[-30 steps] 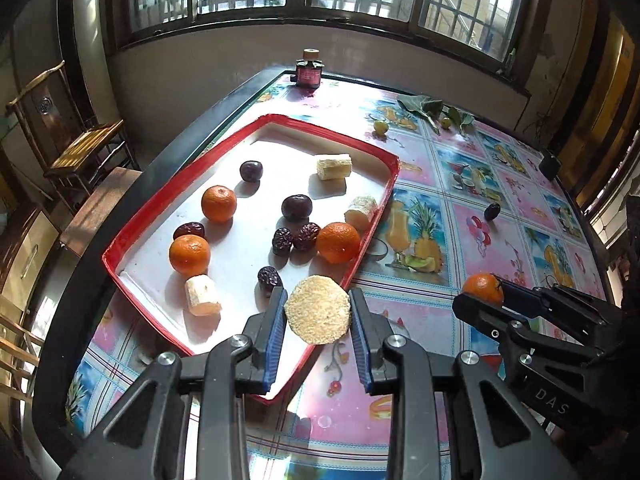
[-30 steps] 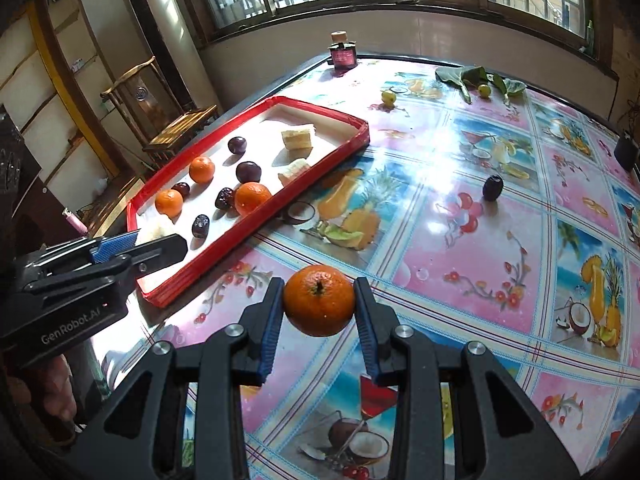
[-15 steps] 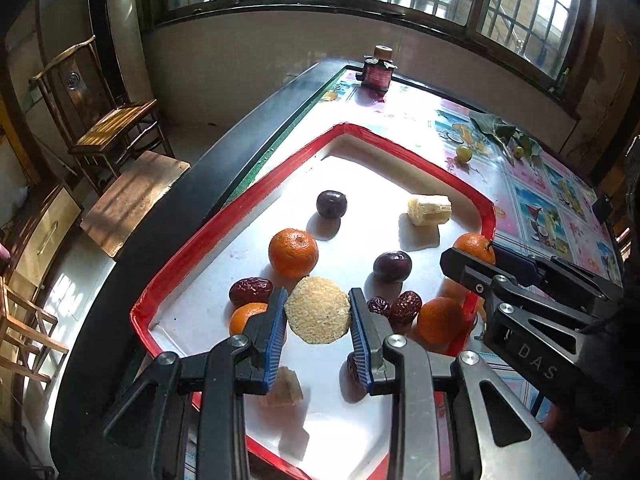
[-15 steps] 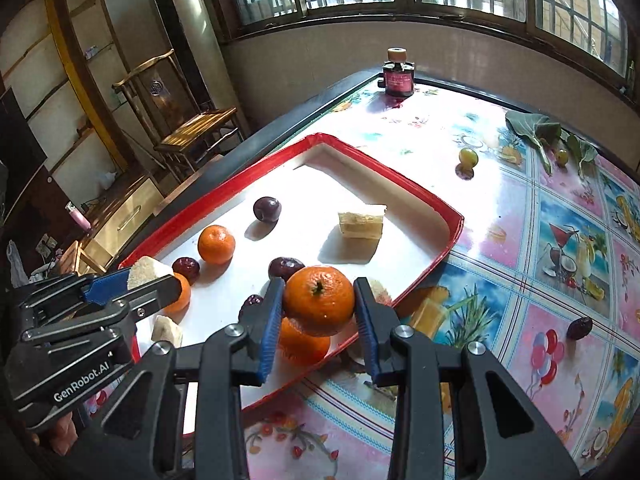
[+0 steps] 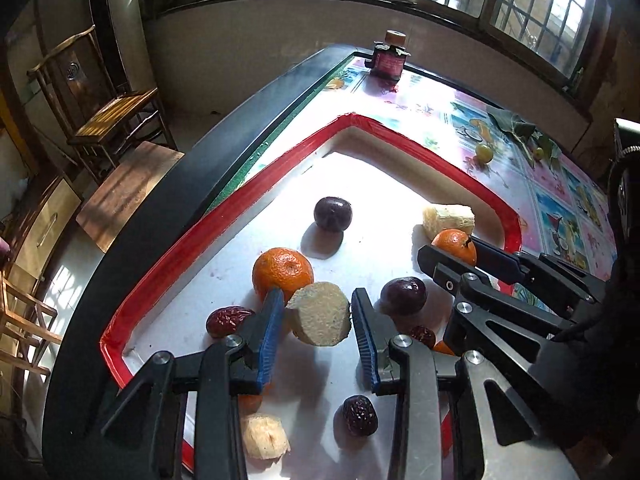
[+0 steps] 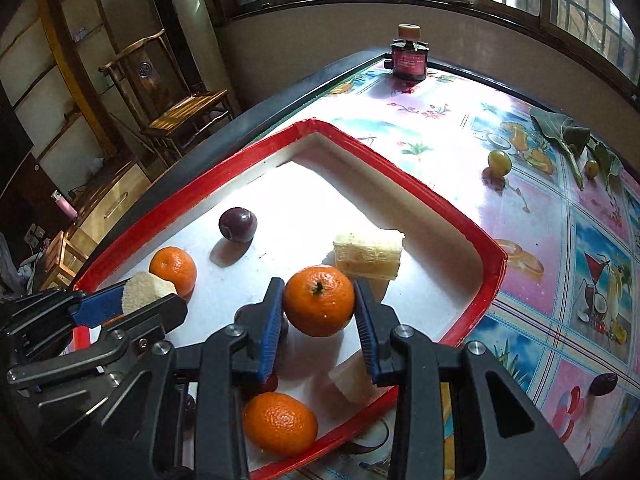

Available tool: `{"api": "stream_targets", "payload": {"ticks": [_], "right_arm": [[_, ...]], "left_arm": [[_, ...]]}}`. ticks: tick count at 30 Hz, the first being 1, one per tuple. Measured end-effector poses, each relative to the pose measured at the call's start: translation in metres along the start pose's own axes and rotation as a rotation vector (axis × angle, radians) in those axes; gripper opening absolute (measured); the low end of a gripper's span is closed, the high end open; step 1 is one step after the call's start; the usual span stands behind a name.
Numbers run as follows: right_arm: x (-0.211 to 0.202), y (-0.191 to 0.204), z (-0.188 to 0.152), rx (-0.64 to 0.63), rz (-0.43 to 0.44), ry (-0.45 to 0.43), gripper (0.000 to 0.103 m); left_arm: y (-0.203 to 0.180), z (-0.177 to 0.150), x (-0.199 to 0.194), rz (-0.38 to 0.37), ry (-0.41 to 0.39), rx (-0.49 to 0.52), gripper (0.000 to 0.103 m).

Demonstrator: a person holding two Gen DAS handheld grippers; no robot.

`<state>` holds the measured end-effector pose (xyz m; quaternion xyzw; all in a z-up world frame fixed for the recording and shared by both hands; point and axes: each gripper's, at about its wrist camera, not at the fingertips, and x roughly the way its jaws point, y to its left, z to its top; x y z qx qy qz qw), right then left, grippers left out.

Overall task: Organize fruits
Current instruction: 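Lower the orange and cake into the tray and open both grippers, then grasp a dark plum with the right gripper while the left grasps a green grape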

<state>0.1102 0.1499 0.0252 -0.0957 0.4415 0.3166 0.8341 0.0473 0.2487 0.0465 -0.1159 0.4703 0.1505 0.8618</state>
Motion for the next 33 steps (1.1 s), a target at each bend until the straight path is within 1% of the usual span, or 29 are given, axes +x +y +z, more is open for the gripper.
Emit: {"api": "stream_targets", "payload": {"ticks": [2,4,8,10,12,14,18,20,23,25,27,31,33], "right_arm": [[0.001,0.0,0.001,-0.003,-0.005,0.006,0.037],[0.001,-0.002,0.0,-0.002,-0.009,0.011,0.037],[-0.002,-0.006,0.0,0.015,-0.012,0.008,0.037],[-0.005,-0.008,0.0,0.019,-0.012,0.008,0.037],[-0.008,-0.01,0.0,0.023,-0.017,0.006,0.037],[-0.014,-0.012,-0.001,0.029,-0.018,-0.003,0.038],[-0.029,-0.017,-0.002,0.047,-0.02,-0.026,0.043],[-0.039,-0.021,-0.004,0.049,-0.022,-0.038,0.045],[-0.056,-0.035,-0.01,0.058,-0.036,-0.052,0.045],[-0.07,-0.052,-0.016,0.078,-0.047,-0.066,0.045],[-0.085,-0.074,-0.025,0.096,-0.077,-0.081,0.045],[-0.11,-0.127,-0.048,0.15,-0.152,-0.112,0.051],[-0.117,-0.153,-0.06,0.188,-0.187,-0.113,0.054]], "left_arm": [[0.001,0.001,0.001,0.013,0.003,-0.003,0.045],[0.003,0.001,0.002,0.022,0.008,-0.016,0.055],[0.003,0.002,0.0,0.039,-0.001,-0.022,0.064],[0.002,0.002,-0.002,0.057,-0.011,-0.021,0.073],[0.002,0.002,-0.004,0.073,-0.019,-0.023,0.079],[0.0,0.002,-0.007,0.072,-0.028,-0.023,0.079],[-0.004,0.001,-0.013,0.101,-0.025,-0.012,0.079],[-0.006,-0.001,-0.02,0.112,-0.041,-0.009,0.079],[-0.009,-0.006,-0.032,0.107,-0.068,-0.011,0.079],[-0.013,-0.011,-0.041,0.105,-0.079,-0.007,0.079],[-0.019,-0.018,-0.05,0.092,-0.09,0.001,0.079],[-0.033,-0.035,-0.063,0.06,-0.104,0.009,0.079],[-0.041,-0.042,-0.067,0.048,-0.103,0.02,0.079]]}}
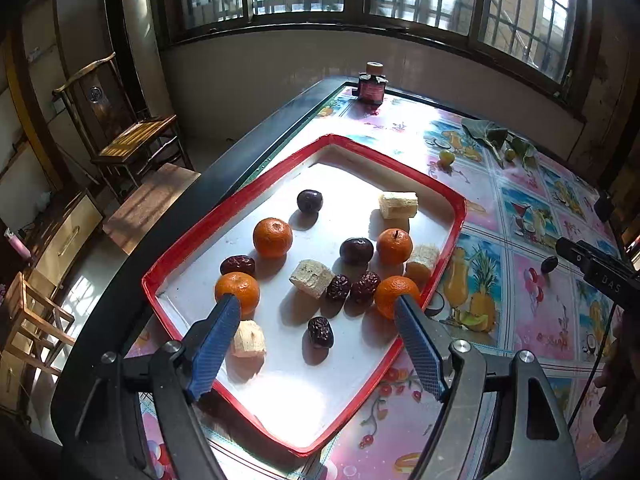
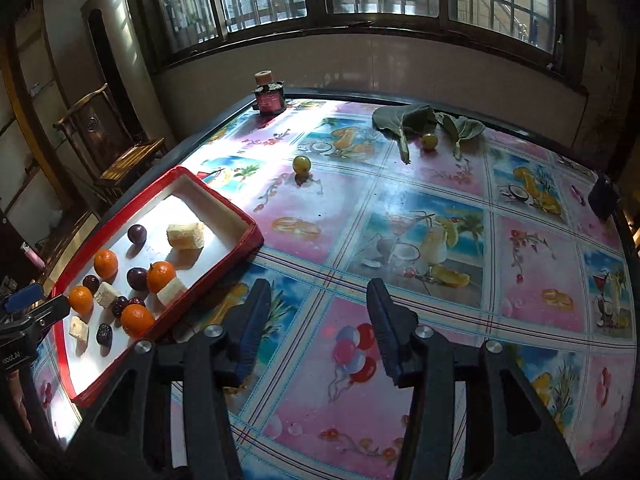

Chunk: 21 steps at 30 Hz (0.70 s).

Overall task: Organize fruits
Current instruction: 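Grasp a dark plum with the right gripper while the left grasps a green grape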

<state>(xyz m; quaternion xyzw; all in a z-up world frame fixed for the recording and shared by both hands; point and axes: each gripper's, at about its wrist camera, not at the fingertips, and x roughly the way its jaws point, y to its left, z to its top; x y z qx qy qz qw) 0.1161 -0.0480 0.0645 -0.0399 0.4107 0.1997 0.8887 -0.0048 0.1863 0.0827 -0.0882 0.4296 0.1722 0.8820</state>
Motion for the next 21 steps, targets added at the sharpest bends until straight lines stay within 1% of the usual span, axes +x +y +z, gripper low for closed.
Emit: {"api": "stream_targets", "payload": {"ticks": [2,4,7,11,12,13,14,15,17,19,21], "right_arm": [[0.003,-0.021,-0.007,0.022,-0.019,0.02,0.056],[0.011,-0.03,-0.013,0.02,-0.017,0.046,0.056],[0.022,-0.03,-0.018,-0.001,-0.016,0.057,0.056],[0.037,-0.025,-0.019,-0.035,-0.012,0.063,0.056],[0.04,-0.025,-0.019,-0.041,-0.006,0.071,0.051],[0.042,-0.024,-0.02,-0.046,0.003,0.08,0.04],[0.044,-0.025,-0.021,-0.052,0.004,0.085,0.031],[0.045,-0.025,-0.022,-0.06,0.0,0.084,0.03],[0.047,-0.027,-0.023,-0.067,0.001,0.08,0.02],[0.047,-0.031,-0.022,-0.048,0.016,0.075,0.02],[0.047,-0.035,-0.021,-0.032,0.029,0.07,0.02]], "left_arm": [[-0.009,-0.006,-0.002,-0.008,0.013,0.011,0.079],[-0.017,-0.01,-0.003,-0.019,0.027,0.021,0.079],[-0.027,-0.013,-0.007,-0.014,0.028,0.045,0.079],[-0.036,-0.006,-0.014,0.011,-0.001,0.083,0.079],[-0.038,-0.002,-0.015,0.012,-0.007,0.091,0.079],[-0.04,0.003,-0.015,0.015,-0.014,0.097,0.079],[-0.043,0.009,-0.014,0.016,-0.024,0.105,0.079],[-0.047,0.016,-0.012,0.014,-0.031,0.119,0.079],[-0.057,0.031,-0.005,0.012,-0.031,0.144,0.079],[-0.07,0.047,0.006,0.001,-0.033,0.173,0.079],[-0.085,0.064,0.02,0.008,-0.036,0.203,0.079]]}}
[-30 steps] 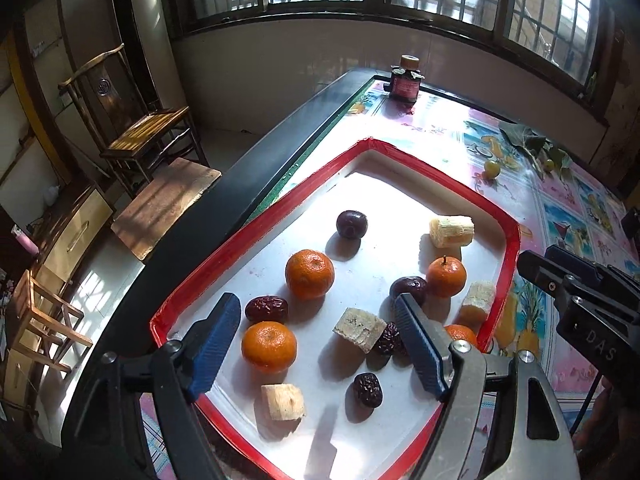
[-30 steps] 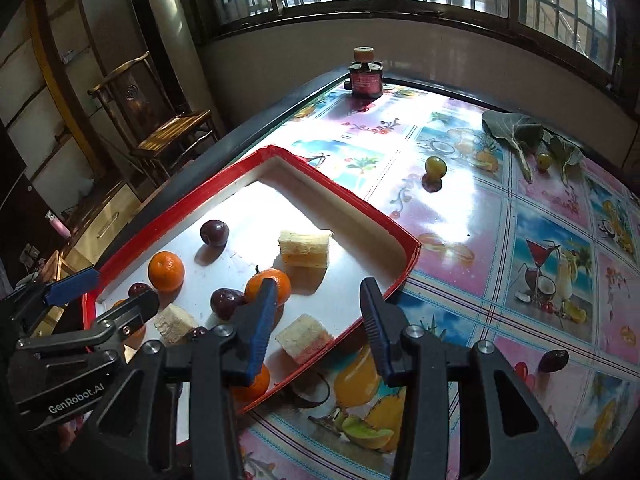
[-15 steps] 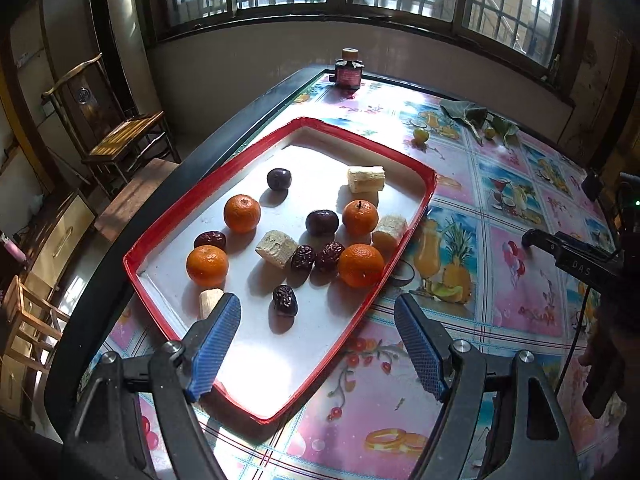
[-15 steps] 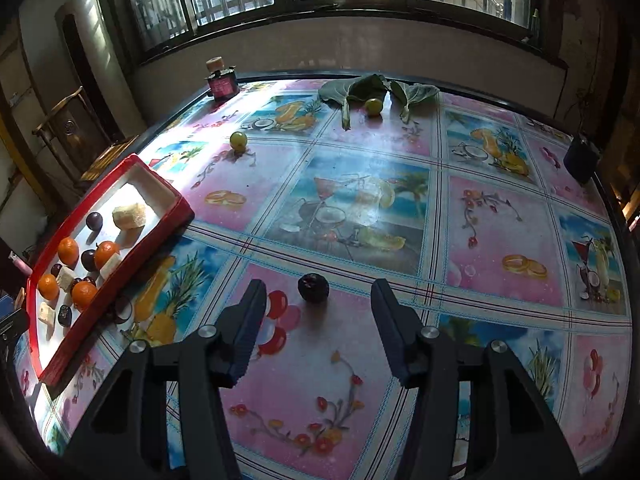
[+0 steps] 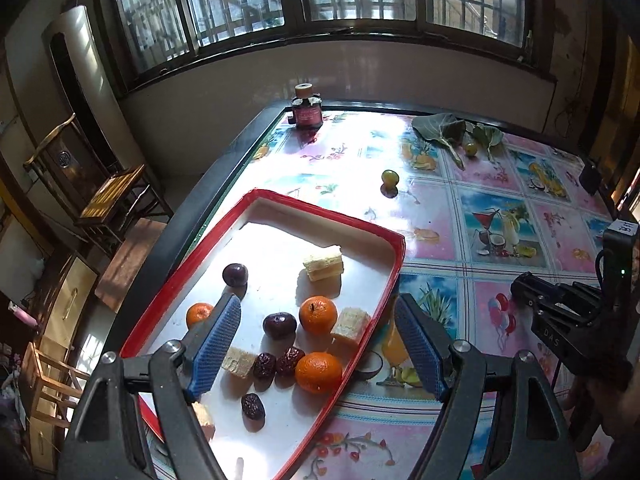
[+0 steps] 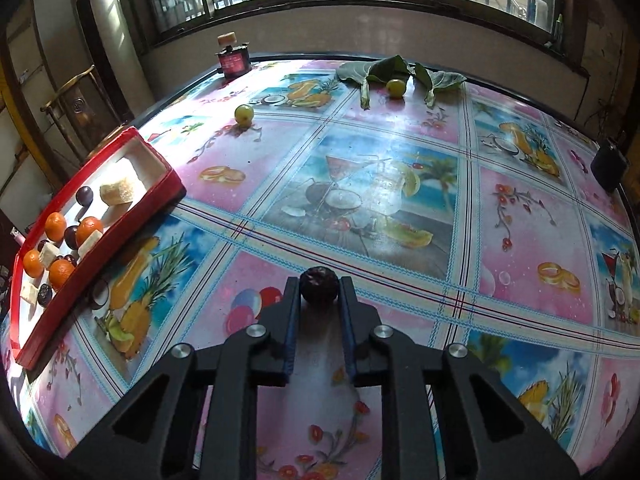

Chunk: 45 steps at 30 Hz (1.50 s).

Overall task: Organize fruits
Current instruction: 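Grasp a dark plum with the right gripper while the left grasps a green grape, then carry the held dark plum and green grape over the red tray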

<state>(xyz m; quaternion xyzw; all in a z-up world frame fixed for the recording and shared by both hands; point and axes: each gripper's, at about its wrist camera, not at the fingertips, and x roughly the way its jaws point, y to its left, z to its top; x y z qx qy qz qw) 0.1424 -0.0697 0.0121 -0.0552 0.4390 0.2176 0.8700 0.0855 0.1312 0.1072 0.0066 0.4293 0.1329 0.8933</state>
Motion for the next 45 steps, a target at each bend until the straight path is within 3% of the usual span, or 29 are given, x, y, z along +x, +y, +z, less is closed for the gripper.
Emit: {"api": "stream_targets", "payload": {"ticks": [4,8,12,20,24,27,32,36,45], "right_arm": [[0.001,-0.005,0.002,0.023,0.017,-0.012,0.02],[0.001,-0.005,0.002,0.03,0.022,-0.02,0.02],[0.002,-0.005,0.003,0.031,0.027,-0.02,0.02],[0.003,-0.01,0.006,0.059,0.042,-0.001,0.02],[0.005,-0.012,0.008,0.078,0.051,0.006,0.02],[0.005,-0.013,0.009,0.086,0.052,0.009,0.02],[0.005,-0.013,0.009,0.094,0.051,0.01,0.02],[0.006,-0.012,0.01,0.099,0.043,0.007,0.02],[0.002,-0.012,0.007,0.11,0.014,-0.003,0.02]], "left_arm": [[-0.019,0.043,0.043,-0.053,0.037,0.004,0.079],[-0.032,0.082,0.098,-0.095,0.125,-0.115,0.079],[-0.051,0.111,0.14,-0.078,0.179,-0.237,0.079],[-0.082,0.132,0.185,0.024,0.223,-0.243,0.079],[-0.079,0.132,0.207,0.015,0.275,-0.283,0.076],[-0.077,0.131,0.216,-0.017,0.306,-0.312,0.056],[-0.081,0.133,0.216,0.006,0.283,-0.263,0.044],[-0.08,0.132,0.213,-0.007,0.281,-0.256,0.021],[-0.087,0.107,0.189,-0.058,0.292,-0.212,0.021]]}}
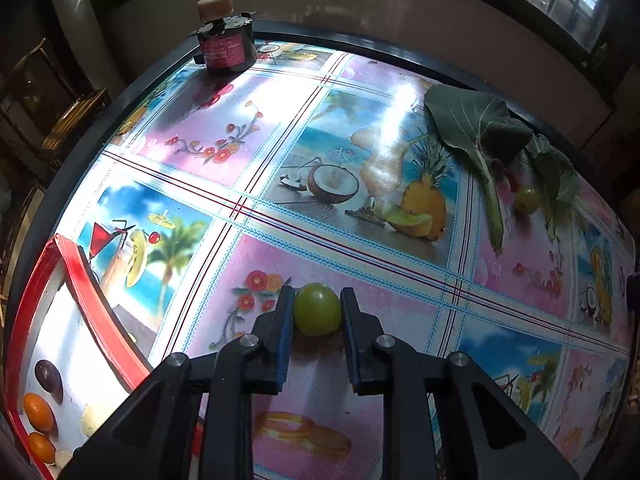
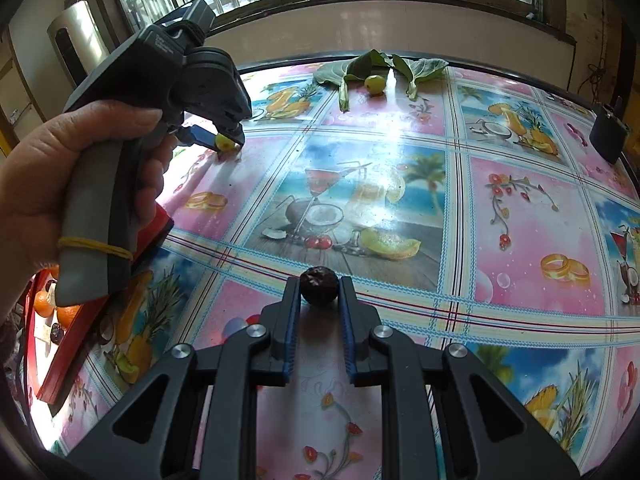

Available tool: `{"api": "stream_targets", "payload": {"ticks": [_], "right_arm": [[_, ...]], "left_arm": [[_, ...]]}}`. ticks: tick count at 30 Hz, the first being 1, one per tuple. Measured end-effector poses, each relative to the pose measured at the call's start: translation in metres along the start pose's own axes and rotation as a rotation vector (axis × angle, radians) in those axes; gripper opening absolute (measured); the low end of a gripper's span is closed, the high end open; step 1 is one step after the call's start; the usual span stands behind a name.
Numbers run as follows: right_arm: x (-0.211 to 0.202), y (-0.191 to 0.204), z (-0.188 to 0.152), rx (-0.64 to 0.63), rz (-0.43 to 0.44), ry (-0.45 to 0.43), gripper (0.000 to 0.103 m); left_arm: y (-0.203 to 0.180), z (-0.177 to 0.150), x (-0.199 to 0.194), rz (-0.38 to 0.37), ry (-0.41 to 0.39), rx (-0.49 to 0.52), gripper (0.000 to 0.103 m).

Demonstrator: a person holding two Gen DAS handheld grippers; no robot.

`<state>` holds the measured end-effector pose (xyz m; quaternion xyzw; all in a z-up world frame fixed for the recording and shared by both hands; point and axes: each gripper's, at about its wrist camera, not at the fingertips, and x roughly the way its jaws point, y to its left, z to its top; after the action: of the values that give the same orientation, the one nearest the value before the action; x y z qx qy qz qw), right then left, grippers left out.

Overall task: Organize fruits
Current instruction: 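Carry the held dark plum and green grape over the red tray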

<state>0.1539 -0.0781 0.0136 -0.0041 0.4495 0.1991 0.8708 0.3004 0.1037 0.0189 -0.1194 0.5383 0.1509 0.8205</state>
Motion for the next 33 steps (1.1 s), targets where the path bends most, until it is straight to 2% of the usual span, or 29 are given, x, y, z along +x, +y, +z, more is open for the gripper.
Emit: {"api": "stream_targets", "payload": {"ticks": [9,15,24,33], "right_arm": [[-0.021,-0.011,-0.017,0.029,-0.035,-0.007,0.02],[-0.045,-0.02,-0.039,0.035,-0.054,-0.002,0.02],[-0.077,-0.025,-0.075,0.044,-0.052,0.017,0.02],[-0.087,0.021,-0.102,-0.02,0.01,0.032,0.02]], "left_arm": [[-0.014,-0.078,-0.032,-0.044,-0.017,0.127,0.021],[-0.01,-0.137,-0.061,-0.087,-0.025,0.195,0.022],[0.025,-0.201,-0.099,-0.148,-0.035,0.23,0.022],[0.072,-0.25,-0.134,-0.171,-0.052,0.242,0.022]]}}
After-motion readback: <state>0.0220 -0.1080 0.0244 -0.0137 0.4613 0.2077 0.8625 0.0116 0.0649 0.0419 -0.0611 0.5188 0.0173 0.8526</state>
